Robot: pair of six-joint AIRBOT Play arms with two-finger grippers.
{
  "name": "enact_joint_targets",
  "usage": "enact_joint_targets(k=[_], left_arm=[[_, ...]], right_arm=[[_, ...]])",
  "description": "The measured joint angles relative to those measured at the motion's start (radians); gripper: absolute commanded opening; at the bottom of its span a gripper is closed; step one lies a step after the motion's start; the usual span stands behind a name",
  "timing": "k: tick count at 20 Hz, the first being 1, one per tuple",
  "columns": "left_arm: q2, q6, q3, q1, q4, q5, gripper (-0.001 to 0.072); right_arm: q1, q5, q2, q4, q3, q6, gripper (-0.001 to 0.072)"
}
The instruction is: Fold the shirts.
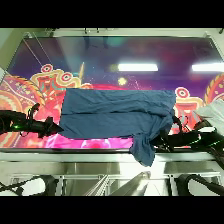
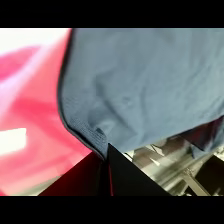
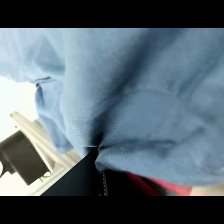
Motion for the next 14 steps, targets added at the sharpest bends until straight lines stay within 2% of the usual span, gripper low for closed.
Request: enact_joint_targets(k=[5, 9, 14], left_arm=[[0.024, 0.003, 0.126, 0.042, -0.041, 0.137, 0.0023], [0.068, -0.011, 0.172, 0.094, -0.042, 0.182, 0.0024], [0.084, -0.018, 0.184, 0.124, 0.011, 0.216, 0.0024]], right_arm=[[-0.003, 0.146, 0.121, 0.031, 0.001, 0.0, 0.002], [-0.058, 0.247, 0.298, 0.006, 0.003, 0.092, 0.0021], [-0.257, 0.338, 0.48, -0.054, 0.004, 0.176, 0.0021]])
